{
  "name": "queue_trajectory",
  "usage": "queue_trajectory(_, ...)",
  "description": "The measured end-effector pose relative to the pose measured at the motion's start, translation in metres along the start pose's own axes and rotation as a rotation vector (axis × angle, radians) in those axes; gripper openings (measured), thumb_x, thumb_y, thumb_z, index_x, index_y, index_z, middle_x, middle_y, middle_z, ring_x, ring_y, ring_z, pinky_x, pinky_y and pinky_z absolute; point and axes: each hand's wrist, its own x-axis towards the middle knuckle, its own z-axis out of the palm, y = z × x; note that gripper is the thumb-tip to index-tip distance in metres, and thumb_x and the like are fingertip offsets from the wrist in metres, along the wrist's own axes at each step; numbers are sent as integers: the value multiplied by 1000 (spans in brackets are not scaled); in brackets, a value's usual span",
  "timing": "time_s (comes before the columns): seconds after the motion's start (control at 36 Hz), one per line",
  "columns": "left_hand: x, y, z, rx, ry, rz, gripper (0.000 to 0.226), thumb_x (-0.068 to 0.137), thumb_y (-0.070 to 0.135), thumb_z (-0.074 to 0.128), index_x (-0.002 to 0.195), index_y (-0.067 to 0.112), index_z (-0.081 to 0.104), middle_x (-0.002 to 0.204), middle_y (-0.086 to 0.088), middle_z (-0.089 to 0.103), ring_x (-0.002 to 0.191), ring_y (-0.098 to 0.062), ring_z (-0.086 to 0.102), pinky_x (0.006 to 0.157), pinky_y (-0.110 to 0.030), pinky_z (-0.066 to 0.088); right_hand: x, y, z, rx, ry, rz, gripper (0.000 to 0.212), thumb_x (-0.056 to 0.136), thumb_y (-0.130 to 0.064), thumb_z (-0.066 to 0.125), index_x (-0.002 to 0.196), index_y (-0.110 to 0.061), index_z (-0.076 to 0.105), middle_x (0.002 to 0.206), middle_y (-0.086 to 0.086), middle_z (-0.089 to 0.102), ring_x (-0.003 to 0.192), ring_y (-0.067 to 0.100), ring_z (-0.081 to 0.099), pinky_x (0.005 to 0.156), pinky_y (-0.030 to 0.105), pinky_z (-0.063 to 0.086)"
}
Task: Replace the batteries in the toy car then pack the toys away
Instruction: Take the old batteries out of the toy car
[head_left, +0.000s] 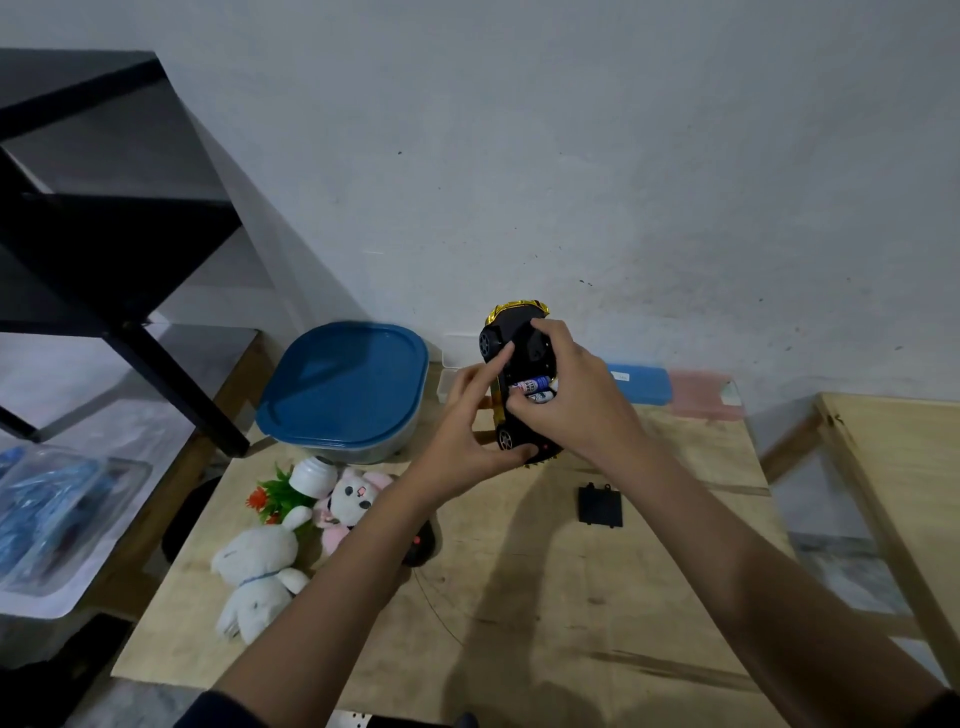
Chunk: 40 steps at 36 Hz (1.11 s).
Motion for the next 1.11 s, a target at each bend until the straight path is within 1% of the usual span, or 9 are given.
queue_trajectory(0.08,0,2,-1,-13,-13,17,99,71,13,82,140,52,24,132,6,33,121,-9,45,89,-27,54,1,-1,0,-4,20,36,63,70,-34,62,123,-34,27,100,5,59,89,24,56,72,41,53)
queue_trajectory(0.53,2,4,3,-7,-32,39,101,66,13,85,138,51,26,130,6,32,113,-8,49,81,-17,54,-5,-3,-4,45,55,41,58,70,-23,64,121,-23,35,91,0,58,88,17,47,68,34,49)
queue_trajectory(0.67,3,4,1,-31,-45,31,101,66,12,85,138,52,26,131,5,32,116,-12,49,84,-23,55,-4,1,-5,77,39,30,58,72,-25,61,123,-26,34,96,0,61,95,20,49,73,35,50)
queue_trajectory(0.72,3,4,0,-15,-45,33,101,67,13,85,138,53,25,130,5,33,117,-12,48,85,-23,55,-4,2,-5,94,59,24,58,72,-26,61,124,-25,36,94,-1,61,88,21,54,71,35,52)
queue_trajectory(0.81,5,3,-3,5,-52,16,102,66,18,85,138,57,23,130,9,34,118,-11,47,93,-36,53,-3,4,-4,75,78,11,58,73,-30,62,126,-24,40,89,-3,59,77,19,54,65,29,45)
queue_trajectory(0.92,8,4,-6,-47,-54,-29,102,66,20,86,138,57,24,135,11,34,119,-13,49,92,-44,53,-5,4,-2,-45,115,-38,52,79,-35,62,128,-27,46,127,-4,54,102,17,56,76,30,46)
queue_trajectory(0.97,9,3,-8,-68,-52,-36,102,66,20,86,139,56,24,137,11,33,119,-14,50,90,-45,54,-7,4,-2,-122,171,-73,41,79,-38,63,118,-28,55,135,-7,43,84,14,59,65,26,46)
queue_trajectory(1.03,10,4,-10,-74,-58,-36,102,66,19,86,140,55,24,139,10,32,118,-12,51,90,-42,54,-8,5,-2,-138,213,-113,29,78,-38,66,104,-26,61,128,-5,44,59,12,51,52,22,39)
queue_trajectory(1.11,11,4,-13,-71,-68,-31,103,67,16,85,141,53,24,139,11,32,114,-8,52,91,-35,54,-7,9,-3,-135,205,-203,18,80,-36,67,92,-22,65,116,-1,47,49,11,45,45,22,39)
